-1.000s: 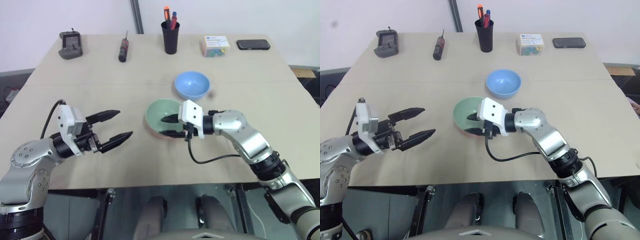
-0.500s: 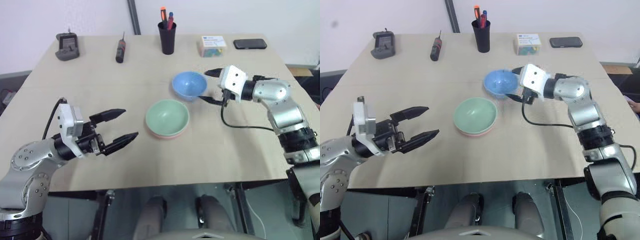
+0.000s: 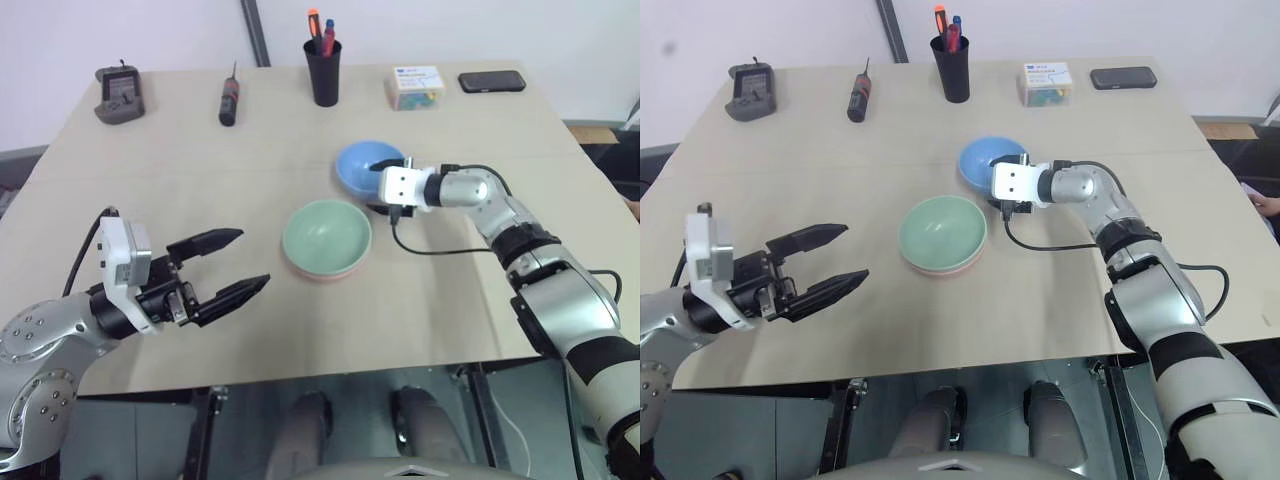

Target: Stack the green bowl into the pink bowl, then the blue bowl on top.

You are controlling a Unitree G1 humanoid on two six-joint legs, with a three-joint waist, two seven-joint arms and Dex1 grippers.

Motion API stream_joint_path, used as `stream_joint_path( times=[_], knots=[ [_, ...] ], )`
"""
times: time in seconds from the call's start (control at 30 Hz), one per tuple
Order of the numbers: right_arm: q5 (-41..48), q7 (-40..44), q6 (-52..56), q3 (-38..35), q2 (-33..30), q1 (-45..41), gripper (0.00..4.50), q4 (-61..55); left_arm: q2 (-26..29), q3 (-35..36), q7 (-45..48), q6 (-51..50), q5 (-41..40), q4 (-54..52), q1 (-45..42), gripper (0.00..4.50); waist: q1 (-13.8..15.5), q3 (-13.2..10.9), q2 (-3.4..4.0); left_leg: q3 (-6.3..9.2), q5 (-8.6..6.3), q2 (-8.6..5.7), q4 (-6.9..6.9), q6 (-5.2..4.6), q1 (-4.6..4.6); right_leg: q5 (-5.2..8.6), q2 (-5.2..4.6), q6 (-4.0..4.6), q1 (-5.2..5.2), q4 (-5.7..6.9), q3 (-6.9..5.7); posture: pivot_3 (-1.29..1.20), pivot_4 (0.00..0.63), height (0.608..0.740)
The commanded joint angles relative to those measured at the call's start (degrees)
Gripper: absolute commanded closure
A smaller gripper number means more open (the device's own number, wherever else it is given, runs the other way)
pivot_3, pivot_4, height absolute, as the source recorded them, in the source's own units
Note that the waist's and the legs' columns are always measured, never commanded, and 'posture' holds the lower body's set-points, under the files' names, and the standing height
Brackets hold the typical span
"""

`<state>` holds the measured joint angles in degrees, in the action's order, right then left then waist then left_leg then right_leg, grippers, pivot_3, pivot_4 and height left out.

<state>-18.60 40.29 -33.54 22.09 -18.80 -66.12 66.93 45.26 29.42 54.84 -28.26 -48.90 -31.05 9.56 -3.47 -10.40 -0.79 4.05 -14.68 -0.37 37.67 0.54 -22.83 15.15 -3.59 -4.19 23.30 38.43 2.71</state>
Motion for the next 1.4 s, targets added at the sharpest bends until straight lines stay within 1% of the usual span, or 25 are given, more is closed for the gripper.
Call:
stream_joint_path(
  times=[0.03,0.07,0.13,0.17,0.23,0.3,0.33,0.4,0.43,0.5,0.57,0.63,0.67,0.73,0.77,0.83,0.87,0.9,0.93,0.97,1.03,1.17,1.27,1.4],
  knots=[
    [-1.06,0.11,-1.93,-0.27,-0.14,-2.13,2.88,1.42,0.34,2.4,-0.57,1.01,-0.25,-2.39,0.57,0.0,-0.11,0.0,0.0,0.0,0.0,0.0,0.0,0.0,0.0,0.0,0.0,0.0,0.0,-0.01,0.0,0.0,0.15,0.74],
    [-1.26,0.16,-2.18,-0.39,-0.15,-2.18,3.27,1.68,0.32,2.22,-0.56,1.19,-0.09,-2.34,0.64,0.0,-0.21,0.0,0.0,-0.01,0.0,0.0,-0.01,0.0,0.0,0.0,0.0,0.0,0.01,-0.01,0.01,0.0,0.15,0.74],
    [-1.57,0.16,-2.64,-0.67,-0.29,-2.11,4.25,1.87,0.21,1.58,-0.81,1.22,-0.02,-2.24,0.28,0.0,-0.39,0.0,0.0,-0.03,0.01,0.01,-0.08,0.01,0.0,0.0,0.01,0.0,0.05,0.0,0.02,0.0,0.15,0.74],
    [-1.67,0.29,-2.97,-0.81,-0.5,-1.97,4.44,1.7,0.1,1.2,-1.01,1.18,-0.06,-2.18,-0.05,0.0,-0.42,0.0,0.01,-0.03,0.01,0.01,-0.14,0.01,0.02,0.0,0.02,0.0,0.06,0.01,0.03,0.0,0.15,0.74],
    [-1.41,0.64,-3.43,-1.28,-0.79,-1.71,4.44,1.29,-0.07,0.63,-1.24,1.28,0.08,-1.98,-0.46,0.0,-0.47,0.0,0.01,-0.05,0.01,0.02,-0.21,0.01,0.04,0.0,0.03,0.0,0.08,0.01,0.05,0.0,0.15,0.74],
    [-0.93,1.16,-4.83,-1.83,-2.38,-1.28,4.44,-0.77,-0.56,-0.18,-1.23,2.05,0.89,-1.18,-0.9,0.0,-0.5,-0.01,0.02,-0.08,0.01,0.03,-0.24,0.01,0.04,0.0,0.03,0.0,0.1,0.0,0.08,0.0,0.15,0.74],
    [0.63,2.58,-5.13,-2.92,-3.37,-0.95,4.44,-2.6,-0.82,-0.49,-1.2,2.45,1.28,-0.68,-0.97,0.0,-0.49,-0.01,0.02,-0.13,0.01,0.03,-0.24,0.01,0.04,0.0,0.03,0.0,0.11,0.0,0.12,0.0,0.15,0.74],
    [7.7,10.13,-3.62,-6.19,-4.92,0.93,4.44,-9.61,-1.25,-0.8,-1.11,2.98,1.84,0.14,-0.74,0.0,-0.41,-0.01,0.02,-0.22,0.02,0.03,-0.24,0.02,0.0,0.0,0.03,0.0,0.14,-0.03,0.2,0.0,0.15,0.74],
    [12.4,14.68,-0.83,-7.69,-5.44,2.73,4.44,-15.27,-1.46,-0.87,-0.98,3.34,2.32,0.46,-0.55,0.0,-0.35,-0.01,0.01,-0.22,0.02,0.03,-0.24,0.02,0.01,0.0,0.02,0.0,0.14,-0.04,0.2,0.0,0.15,0.74],
    [23.14,22.56,10.56,-9.52,-6.98,8.01,4.44,-32.82,-1.74,-0.93,-0.55,3.72,2.84,1.14,-0.24,0.0,-0.34,0.0,0.0,-0.2,-0.01,0.07,-0.27,-0.01,-0.01,0.0,0.02,-0.01,0.12,-0.11,0.18,0.0,0.15,0.74],
    [31.82,25.93,23.29,-9.4,-8.82,13.39,4.44,-51.51,-2.07,-1.25,0.01,4.35,3.48,2.4,-0.25,0.0,-0.25,-0.01,0.01,-0.16,-0.07,0.19,-0.31,-0.12,-0.03,0.0,0.02,-0.01,0.13,-0.16,0.16,0.0,0.15,0.74],
    [34.68,25.27,31.66,-8.48,-9.37,16.92,4.44,-63.47,-2.36,-2.02,0.45,5.13,4.33,3.59,-0.65,0.0,-0.12,0.0,0.02,-0.13,-0.08,0.3,-0.35,-0.14,-0.07,0.0,0.01,-0.01,0.15,-0.18,0.13,0.0,0.15,0.74],
    [34.79,24.23,34.83,-7.62,-8.95,18.4,4.44,-67.67,-2.55,-2.5,0.43,5.28,4.51,3.93,-1.04,0.0,-0.24,0.0,0.03,-0.14,-0.08,0.34,-0.37,-0.14,-0.06,0.0,0.01,-0.01,0.15,-0.2,0.12,0.0,0.15,0.74],
    [34.37,22.88,39.19,-6.05,-8.17,20.42,4.44,-72.7,-2.87,-3.23,0.25,5.26,4.52,4.2,-1.68,0.0,-0.18,0.03,-0.02,-0.19,-0.08,0.36,-0.33,-0.15,0.0,-0.01,0.03,-0.01,0.15,-0.11,0.14,0.0,0.15,0.74],
    [34.66,23.7,41.3,-4.84,-8.11,21.01,4.44,-74.02,-3.0,-3.49,0.21,5.27,4.64,4.14,-1.85,0.0,-0.06,0.03,-0.03,-0.18,-0.08,0.35,-0.32,-0.15,0.05,-0.01,0.04,-0.01,0.13,-0.08,0.11,0.0,0.15,0.74],
    [34.05,22.7,43.51,-3.28,-6.26,22.31,3.8,-74.08,-3.16,-3.69,0.14,5.29,4.91,3.92,-1.9,0.0,0.27,0.05,-0.05,-0.15,-0.08,0.35,-0.26,-0.14,0.08,-0.03,0.04,0.01,0.1,-0.01,0.07,0.0,0.15,0.74],
    [33.36,22.27,43.85,-2.66,-5.74,23.08,3.58,-73.86,-3.14,-3.67,0.1,5.07,4.76,3.79,-1.82,0.0,0.38,0.05,-0.06,-0.15,-0.08,0.34,-0.25,-0.14,0.12,-0.03,0.04,0.02,0.08,0.02,0.06,0.0,0.15,0.74],
    [31.9,21.49,42.96,-2.28,-5.43,23.63,3.18,-73.27,-3.11,-3.62,0.06,5.0,4.73,3.69,-1.75,0.0,0.56,0.05,-0.06,-0.14,-0.08,0.33,-0.23,-0.14,0.12,-0.04,0.04,0.03,0.08,0.04,0.05,0.0,0.15,0.74],
    [30.37,19.7,42.28,-2.7,-5.19,23.88,2.87,-72.71,-3.06,-3.52,0.01,4.91,4.64,3.49,-1.57,0.0,0.92,0.04,-0.05,-0.15,-0.07,0.33,-0.22,-0.13,0.12,-0.04,0.04,0.04,0.08,0.07,0.06,0.0,0.15,0.74],
    [29.26,18.13,42.14,-3.44,-5.21,24.09,2.4,-72.48,-2.89,-3.48,-0.04,4.76,4.68,3.28,-1.37,0.0,1.06,0.04,-0.05,-0.16,-0.07,0.28,-0.22,-0.13,0.1,-0.04,0.05,0.04,0.11,0.08,0.06,0.0,0.15,0.74],
    [28.54,14.54,42.9,-6.24,-5.41,25.06,1.72,-72.89,-3.0,-3.56,-0.88,5.74,6.39,2.55,-0.81,0.0,1.14,0.04,-0.05,-0.16,-0.07,0.12,-0.21,-0.12,0.08,-0.04,0.03,0.04,0.13,0.08,0.07,0.0,0.15,0.74],
    [31.03,11.17,45.31,-13.37,-8.5,30.47,1.72,-77.16,-4.22,-4.16,-2.46,8.79,10.09,0.96,0.81,0.0,1.55,0.06,-0.07,-0.12,-0.07,0.1,-0.24,-0.12,0.02,-0.04,0.0,0.04,0.11,-0.04,0.04,0.0,0.15,0.74],
    [32.76,9.93,46.32,-18.71,-11.64,37.22,1.72,-80.88,-5.95,-3.73,-2.95,11.17,11.41,0.86,2.5,0.0,1.72,0.06,-0.08,-0.07,-0.07,0.09,-0.25,-0.13,-0.06,-0.04,-0.04,0.04,0.08,-0.22,-0.01,0.0,0.15,0.74],
    [35.97,11.35,49.3,-25.18,-17.41,47.3,1.72,-84.29,-7.01,-2.09,-3.04,13.45,12.54,1.62,4.76,0.0,1.68,0.06,-0.08,-0.12,-0.08,0.1,-0.33,-0.14,-0.06,-0.04,-0.02,0.04,0.07,-0.31,0.0,0.0,0.15,0.74]
  ],
)
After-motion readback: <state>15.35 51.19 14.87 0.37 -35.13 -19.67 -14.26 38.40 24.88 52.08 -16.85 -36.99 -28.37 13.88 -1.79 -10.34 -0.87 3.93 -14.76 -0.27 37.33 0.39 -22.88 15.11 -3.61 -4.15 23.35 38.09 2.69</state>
